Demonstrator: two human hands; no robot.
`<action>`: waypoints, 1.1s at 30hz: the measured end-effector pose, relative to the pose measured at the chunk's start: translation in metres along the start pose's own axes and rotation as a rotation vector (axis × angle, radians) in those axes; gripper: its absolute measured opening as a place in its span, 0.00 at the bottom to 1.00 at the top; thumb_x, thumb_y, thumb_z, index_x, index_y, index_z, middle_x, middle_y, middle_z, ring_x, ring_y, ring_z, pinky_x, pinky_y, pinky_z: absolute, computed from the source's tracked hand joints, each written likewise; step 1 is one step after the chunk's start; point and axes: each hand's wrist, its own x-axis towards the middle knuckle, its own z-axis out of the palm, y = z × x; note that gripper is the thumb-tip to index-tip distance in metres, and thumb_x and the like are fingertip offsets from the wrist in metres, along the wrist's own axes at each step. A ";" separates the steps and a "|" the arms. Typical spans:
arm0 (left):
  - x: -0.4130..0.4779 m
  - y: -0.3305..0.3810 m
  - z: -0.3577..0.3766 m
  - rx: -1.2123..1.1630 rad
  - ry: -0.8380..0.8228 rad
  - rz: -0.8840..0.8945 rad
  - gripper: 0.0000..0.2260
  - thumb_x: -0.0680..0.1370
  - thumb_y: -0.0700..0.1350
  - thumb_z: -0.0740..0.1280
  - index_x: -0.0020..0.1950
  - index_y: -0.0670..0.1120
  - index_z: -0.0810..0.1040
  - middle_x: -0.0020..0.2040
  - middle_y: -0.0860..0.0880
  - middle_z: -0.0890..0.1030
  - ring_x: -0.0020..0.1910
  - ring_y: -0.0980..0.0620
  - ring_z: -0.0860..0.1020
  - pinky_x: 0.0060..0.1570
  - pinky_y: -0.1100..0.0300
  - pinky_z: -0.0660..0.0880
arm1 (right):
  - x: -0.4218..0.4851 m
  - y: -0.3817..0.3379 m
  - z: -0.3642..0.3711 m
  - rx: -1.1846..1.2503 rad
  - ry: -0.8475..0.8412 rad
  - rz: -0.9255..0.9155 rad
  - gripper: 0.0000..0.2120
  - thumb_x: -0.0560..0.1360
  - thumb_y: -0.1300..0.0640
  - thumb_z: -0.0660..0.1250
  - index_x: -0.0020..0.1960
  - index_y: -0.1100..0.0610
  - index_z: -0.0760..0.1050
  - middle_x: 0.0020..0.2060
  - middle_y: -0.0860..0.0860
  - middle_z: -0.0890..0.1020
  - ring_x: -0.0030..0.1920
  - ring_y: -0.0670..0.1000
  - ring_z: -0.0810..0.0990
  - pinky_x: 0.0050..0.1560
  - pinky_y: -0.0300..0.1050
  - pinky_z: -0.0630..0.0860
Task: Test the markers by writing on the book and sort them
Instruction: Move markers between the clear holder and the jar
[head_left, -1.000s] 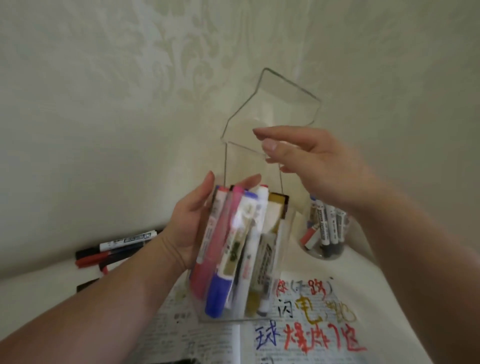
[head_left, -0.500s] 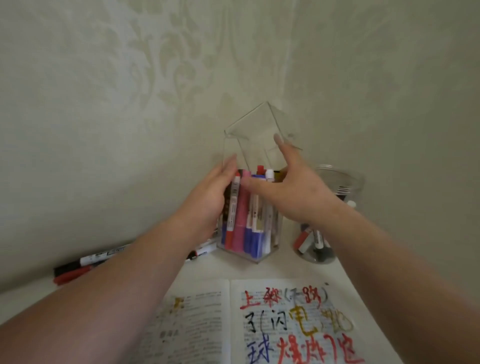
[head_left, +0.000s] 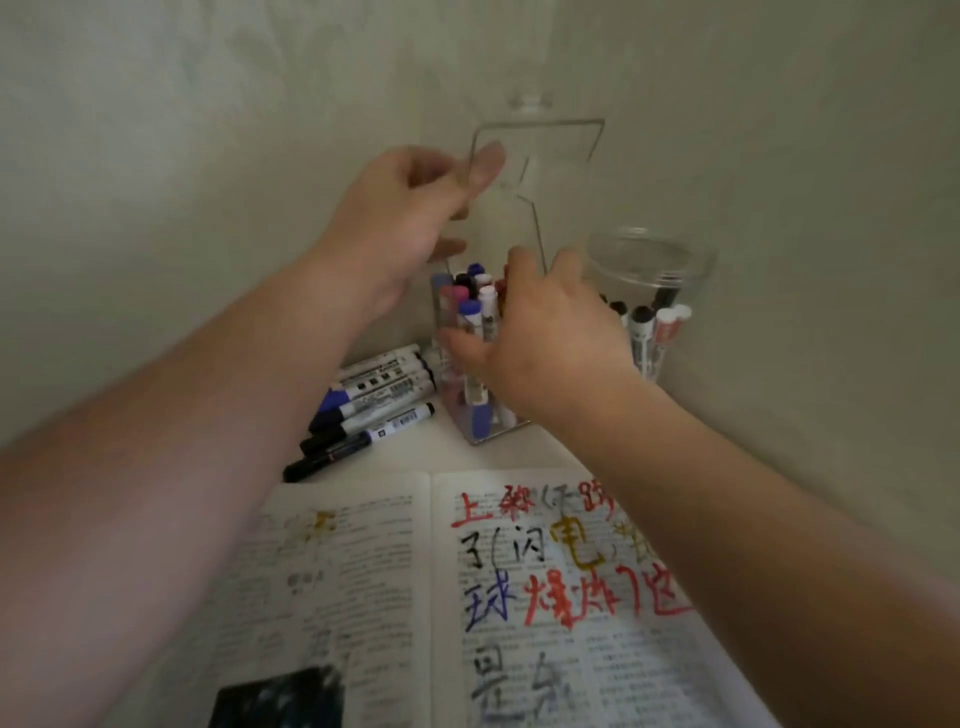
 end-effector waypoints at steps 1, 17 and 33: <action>0.007 0.003 0.003 -0.037 -0.013 -0.057 0.22 0.69 0.61 0.77 0.51 0.46 0.78 0.50 0.49 0.81 0.50 0.51 0.82 0.53 0.48 0.82 | -0.002 0.001 0.000 -0.019 -0.026 0.004 0.38 0.74 0.32 0.66 0.72 0.56 0.62 0.62 0.59 0.68 0.59 0.62 0.75 0.48 0.52 0.72; 0.025 0.000 0.024 -0.413 0.141 -0.291 0.14 0.76 0.53 0.74 0.52 0.43 0.77 0.46 0.45 0.77 0.46 0.47 0.79 0.57 0.49 0.81 | -0.022 0.003 -0.007 0.008 -0.054 0.008 0.41 0.79 0.35 0.61 0.80 0.53 0.46 0.72 0.58 0.62 0.71 0.59 0.65 0.61 0.54 0.74; -0.138 -0.051 -0.019 0.675 -0.618 0.104 0.02 0.80 0.51 0.69 0.48 0.59 0.80 0.41 0.62 0.80 0.39 0.60 0.78 0.38 0.66 0.74 | 0.061 0.077 -0.101 0.158 -0.470 0.029 0.24 0.78 0.34 0.63 0.49 0.53 0.85 0.43 0.50 0.87 0.44 0.51 0.86 0.50 0.48 0.80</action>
